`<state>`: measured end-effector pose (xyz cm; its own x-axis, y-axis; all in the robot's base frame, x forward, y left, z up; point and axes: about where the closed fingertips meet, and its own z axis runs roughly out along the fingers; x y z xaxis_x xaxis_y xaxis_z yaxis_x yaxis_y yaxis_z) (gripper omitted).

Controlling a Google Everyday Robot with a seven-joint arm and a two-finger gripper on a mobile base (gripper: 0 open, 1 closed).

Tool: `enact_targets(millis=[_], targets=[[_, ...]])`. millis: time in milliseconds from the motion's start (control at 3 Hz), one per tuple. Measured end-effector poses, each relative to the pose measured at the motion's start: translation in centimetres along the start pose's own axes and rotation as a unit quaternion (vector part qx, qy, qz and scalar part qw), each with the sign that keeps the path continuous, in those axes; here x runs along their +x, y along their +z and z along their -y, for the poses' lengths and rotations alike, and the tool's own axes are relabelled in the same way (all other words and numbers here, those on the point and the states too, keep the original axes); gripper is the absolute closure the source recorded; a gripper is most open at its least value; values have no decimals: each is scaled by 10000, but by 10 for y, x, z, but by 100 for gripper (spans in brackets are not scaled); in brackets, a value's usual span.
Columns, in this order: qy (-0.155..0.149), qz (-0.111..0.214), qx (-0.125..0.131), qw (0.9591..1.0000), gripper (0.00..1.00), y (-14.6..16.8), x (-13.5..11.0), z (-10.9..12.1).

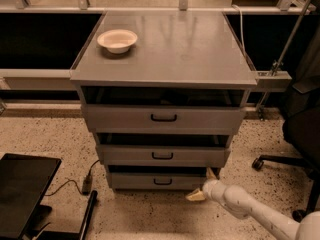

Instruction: Open bottom drawer

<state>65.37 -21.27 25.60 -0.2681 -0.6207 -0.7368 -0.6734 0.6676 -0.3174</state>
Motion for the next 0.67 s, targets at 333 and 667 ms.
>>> enact_targets(millis=[333, 667], targets=[[-16, 232, -391, 9990, 0, 50, -18, -29], [3, 481, -608, 9970, 0, 101, -39, -38]])
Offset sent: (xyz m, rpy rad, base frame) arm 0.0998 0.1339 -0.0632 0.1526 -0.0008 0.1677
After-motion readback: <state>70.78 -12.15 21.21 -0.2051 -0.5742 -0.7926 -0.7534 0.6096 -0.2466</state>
